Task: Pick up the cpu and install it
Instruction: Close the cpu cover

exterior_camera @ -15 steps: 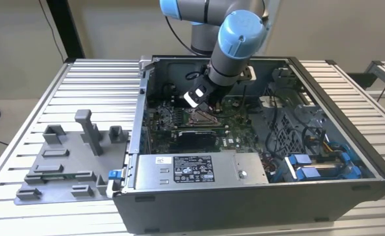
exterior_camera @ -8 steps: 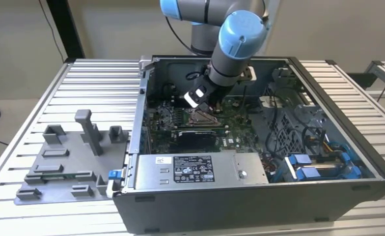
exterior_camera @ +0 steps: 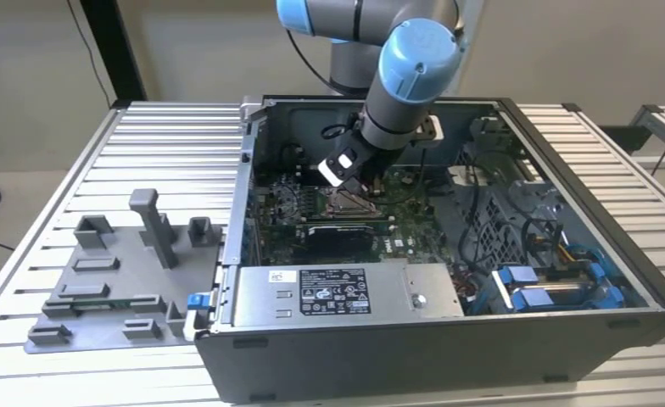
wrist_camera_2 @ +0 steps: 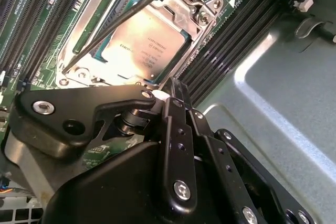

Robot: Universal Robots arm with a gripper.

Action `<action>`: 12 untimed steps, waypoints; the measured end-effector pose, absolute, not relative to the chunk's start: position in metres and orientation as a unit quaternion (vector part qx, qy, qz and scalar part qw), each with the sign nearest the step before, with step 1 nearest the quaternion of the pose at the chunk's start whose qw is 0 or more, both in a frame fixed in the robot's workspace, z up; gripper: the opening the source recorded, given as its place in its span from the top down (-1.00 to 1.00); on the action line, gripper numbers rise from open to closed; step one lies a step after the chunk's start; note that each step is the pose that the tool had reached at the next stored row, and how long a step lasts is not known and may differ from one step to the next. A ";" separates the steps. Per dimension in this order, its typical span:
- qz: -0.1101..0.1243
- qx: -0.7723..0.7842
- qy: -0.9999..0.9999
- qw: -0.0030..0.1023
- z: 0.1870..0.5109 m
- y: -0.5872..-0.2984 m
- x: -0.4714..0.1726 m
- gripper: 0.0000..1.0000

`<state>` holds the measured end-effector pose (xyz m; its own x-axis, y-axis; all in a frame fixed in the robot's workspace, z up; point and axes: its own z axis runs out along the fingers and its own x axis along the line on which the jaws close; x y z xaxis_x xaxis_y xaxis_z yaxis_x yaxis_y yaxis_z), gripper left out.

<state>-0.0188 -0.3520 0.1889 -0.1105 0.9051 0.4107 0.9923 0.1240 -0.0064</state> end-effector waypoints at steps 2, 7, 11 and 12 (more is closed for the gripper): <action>-0.136 -0.648 -0.732 0.160 0.189 -0.352 -0.019 1.00; -0.136 -0.648 -0.732 0.160 0.189 -0.353 -0.019 1.00; -0.136 -0.648 -0.732 0.160 0.188 -0.353 -0.018 1.00; -0.136 -0.648 -0.732 0.160 0.187 -0.353 -0.018 1.00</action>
